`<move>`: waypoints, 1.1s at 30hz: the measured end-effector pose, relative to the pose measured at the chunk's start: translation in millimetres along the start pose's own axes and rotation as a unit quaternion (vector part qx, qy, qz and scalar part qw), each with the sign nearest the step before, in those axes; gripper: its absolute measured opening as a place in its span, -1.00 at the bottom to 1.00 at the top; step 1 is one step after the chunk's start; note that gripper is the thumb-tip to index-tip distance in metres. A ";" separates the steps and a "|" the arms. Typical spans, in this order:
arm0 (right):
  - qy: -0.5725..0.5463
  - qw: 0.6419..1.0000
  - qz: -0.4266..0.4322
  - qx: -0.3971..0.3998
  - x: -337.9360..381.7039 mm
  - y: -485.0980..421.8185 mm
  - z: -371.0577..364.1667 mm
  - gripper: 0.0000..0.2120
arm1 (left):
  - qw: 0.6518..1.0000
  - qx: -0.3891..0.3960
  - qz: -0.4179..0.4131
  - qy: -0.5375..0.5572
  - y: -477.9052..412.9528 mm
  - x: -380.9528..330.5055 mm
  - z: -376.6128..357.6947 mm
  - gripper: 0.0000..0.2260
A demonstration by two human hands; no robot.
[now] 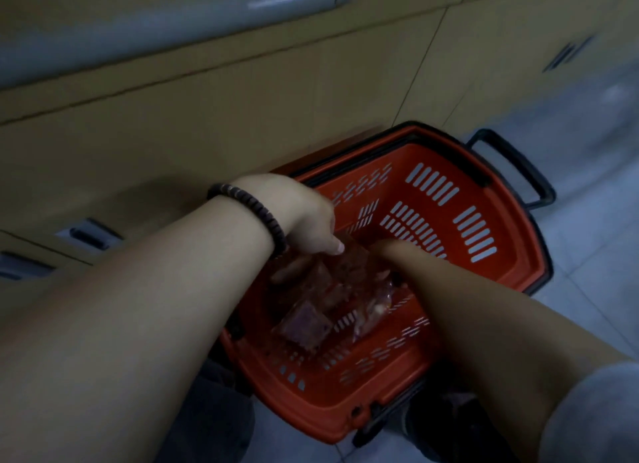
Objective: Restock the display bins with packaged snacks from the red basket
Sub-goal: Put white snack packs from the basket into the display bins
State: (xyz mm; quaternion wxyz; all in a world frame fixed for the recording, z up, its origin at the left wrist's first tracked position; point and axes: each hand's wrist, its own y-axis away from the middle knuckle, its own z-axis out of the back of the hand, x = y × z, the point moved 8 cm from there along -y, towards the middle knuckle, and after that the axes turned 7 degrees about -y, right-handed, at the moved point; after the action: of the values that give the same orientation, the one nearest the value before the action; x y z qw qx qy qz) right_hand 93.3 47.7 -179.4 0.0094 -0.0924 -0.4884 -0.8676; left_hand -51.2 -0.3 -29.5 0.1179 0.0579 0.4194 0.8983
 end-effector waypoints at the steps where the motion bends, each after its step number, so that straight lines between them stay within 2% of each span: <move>1: 0.034 0.999 -0.010 0.019 -2.2 5.3 7.2 -0.56 | 1.000 -0.008 -0.001 0.014 2.2 1.9 2.6 -0.53; 3: 0.094 0.991 -0.053 0.076 -8.7 26.8 25.4 -0.61 | 0.999 -0.023 0.005 0.023 7.7 4.0 2.7 -0.52; 5: 0.128 0.985 -0.071 0.086 -18.4 43.8 51.2 -0.62 | 0.998 -0.026 0.025 0.047 16.0 6.0 7.5 -0.45; 7: 0.089 0.996 -0.025 0.008 -15.2 69.4 86.6 -0.52 | 0.991 -0.036 0.057 0.114 26.6 9.8 10.2 -0.33; 9: 0.075 0.991 0.070 -0.092 3.9 116.4 118.5 -0.43 | 0.966 -0.056 0.085 0.237 32.3 16.8 10.0 -0.22; 12: 0.035 0.960 0.198 -0.193 20.2 186.8 138.6 -0.21 | 0.883 -0.108 0.072 0.451 40.7 15.1 17.0 -0.21; 16: -0.039 0.921 0.299 -0.248 20.2 227.5 128.4 -0.10 | 0.767 -0.212 0.023 0.605 50.1 12.2 37.4 -0.31; 18: -0.059 0.905 0.327 -0.267 21.7 232.4 123.4 -0.02 | 0.710 -0.246 0.008 0.660 53.8 15.0 43.5 -0.35; 21: -0.110 0.883 0.372 -0.263 22.7 243.5 121.9 0.16 | 0.640 -0.293 -0.006 0.710 57.5 18.7 48.7 -0.64; 25: -0.223 0.854 0.391 -0.262 0.6 252.3 136.9 0.27 | 0.550 -0.349 0.004 0.759 60.0 31.4 52.4 -0.73; 27: -0.334 0.820 0.382 -0.264 -16.9 251.4 147.3 0.21 | 0.517 -0.360 0.005 0.776 60.1 37.0 50.8 -0.81; 28: -0.391 0.798 0.378 -0.259 -25.4 252.1 151.2 0.11 | 0.515 -0.360 0.005 0.778 59.1 36.8 49.7 -0.87; 31: -0.560 0.714 0.377 -0.187 -41.6 251.4 156.3 -0.45 | 0.536 -0.334 0.011 0.776 54.3 29.5 45.2 -0.89; 33: -0.673 0.637 0.350 -0.138 -50.9 246.8 155.9 -0.68 | 0.532 -0.317 0.002 0.785 56.2 22.6 45.7 -0.82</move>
State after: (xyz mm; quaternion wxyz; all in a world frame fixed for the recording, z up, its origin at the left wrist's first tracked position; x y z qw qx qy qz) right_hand 193.2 47.3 99.6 -0.0316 -0.8152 -0.1656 -0.5541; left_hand -73.0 4.6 43.0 -0.2497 -0.7107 0.0305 0.6570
